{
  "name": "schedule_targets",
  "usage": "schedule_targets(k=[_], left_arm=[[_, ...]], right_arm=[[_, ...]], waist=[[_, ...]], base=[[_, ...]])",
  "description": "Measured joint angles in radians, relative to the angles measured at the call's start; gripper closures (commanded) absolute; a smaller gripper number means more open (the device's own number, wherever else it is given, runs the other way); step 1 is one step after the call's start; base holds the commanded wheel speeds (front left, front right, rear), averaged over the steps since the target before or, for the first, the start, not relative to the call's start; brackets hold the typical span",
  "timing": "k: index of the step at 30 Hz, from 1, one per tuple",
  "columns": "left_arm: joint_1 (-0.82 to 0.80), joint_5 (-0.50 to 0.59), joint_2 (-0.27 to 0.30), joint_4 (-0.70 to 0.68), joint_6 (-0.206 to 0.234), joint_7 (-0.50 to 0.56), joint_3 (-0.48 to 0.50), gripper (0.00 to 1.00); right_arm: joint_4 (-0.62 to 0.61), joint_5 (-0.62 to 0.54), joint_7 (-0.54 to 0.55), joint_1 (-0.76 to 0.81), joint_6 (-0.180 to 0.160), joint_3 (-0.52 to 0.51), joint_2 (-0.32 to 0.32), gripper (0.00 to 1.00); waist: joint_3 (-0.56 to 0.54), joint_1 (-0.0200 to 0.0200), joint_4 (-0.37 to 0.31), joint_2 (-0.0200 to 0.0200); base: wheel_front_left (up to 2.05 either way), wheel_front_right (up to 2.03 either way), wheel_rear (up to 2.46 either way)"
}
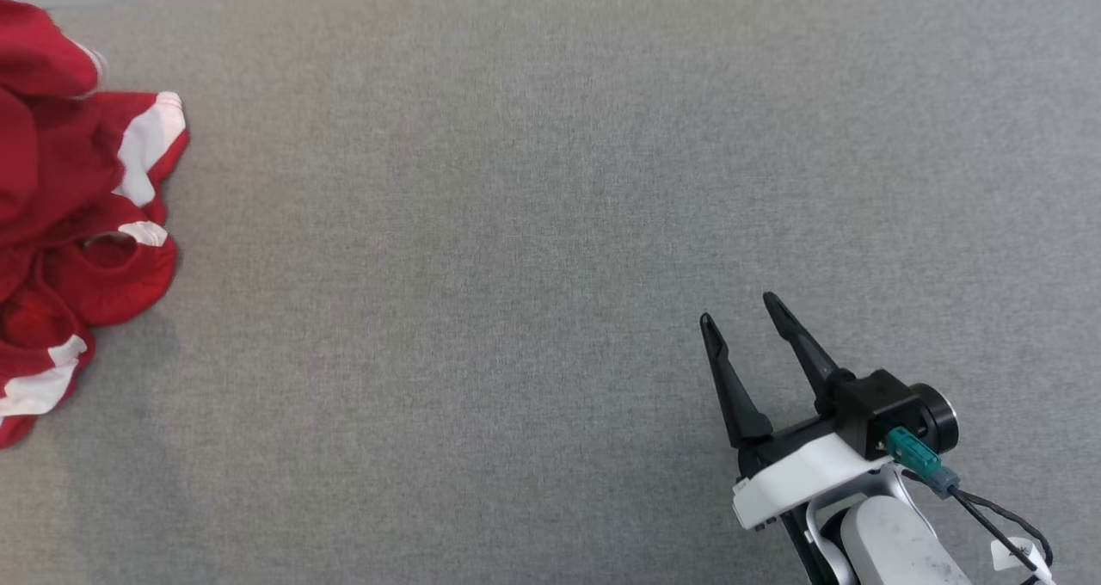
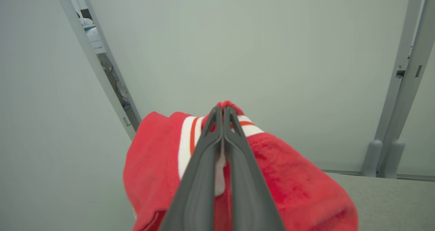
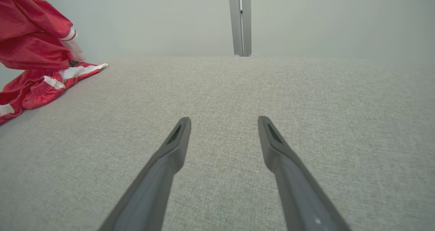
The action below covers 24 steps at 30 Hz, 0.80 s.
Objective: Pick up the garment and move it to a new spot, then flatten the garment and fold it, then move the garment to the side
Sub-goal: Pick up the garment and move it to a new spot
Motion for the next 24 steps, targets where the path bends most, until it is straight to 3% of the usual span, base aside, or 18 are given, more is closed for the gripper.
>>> schedule_targets(k=[9,17,24], left_arm=[[-0.041,-0.008,-0.016,-0.356,-0.02,0.043,-0.115,1.0],[-0.025,-0.067,-0.139,-0.632,-0.024,0.142,-0.222,1.0],[0.07,-0.076,-0.26,-0.695,0.004,0.155,-0.322,1.0]], right_arm=[[0.012,0.078,0.0,0.039,0.0,0.028,0.0,0.0],[0.008,0.087,0.0,0.04,0.0,0.035,0.001,0.0],[-0.012,0.086,0.0,0.033,0.0,0.015,0.0,0.0]], waist=[[-0.144,-0.0001,-0.041,0.0],[-0.195,-0.0001,-0.161,0.0],[-0.18,-0.0001,-0.305,0.0001]], base=[[0.0,0.0,0.0],[0.0,0.0,0.0],[0.0,0.0,0.0]])
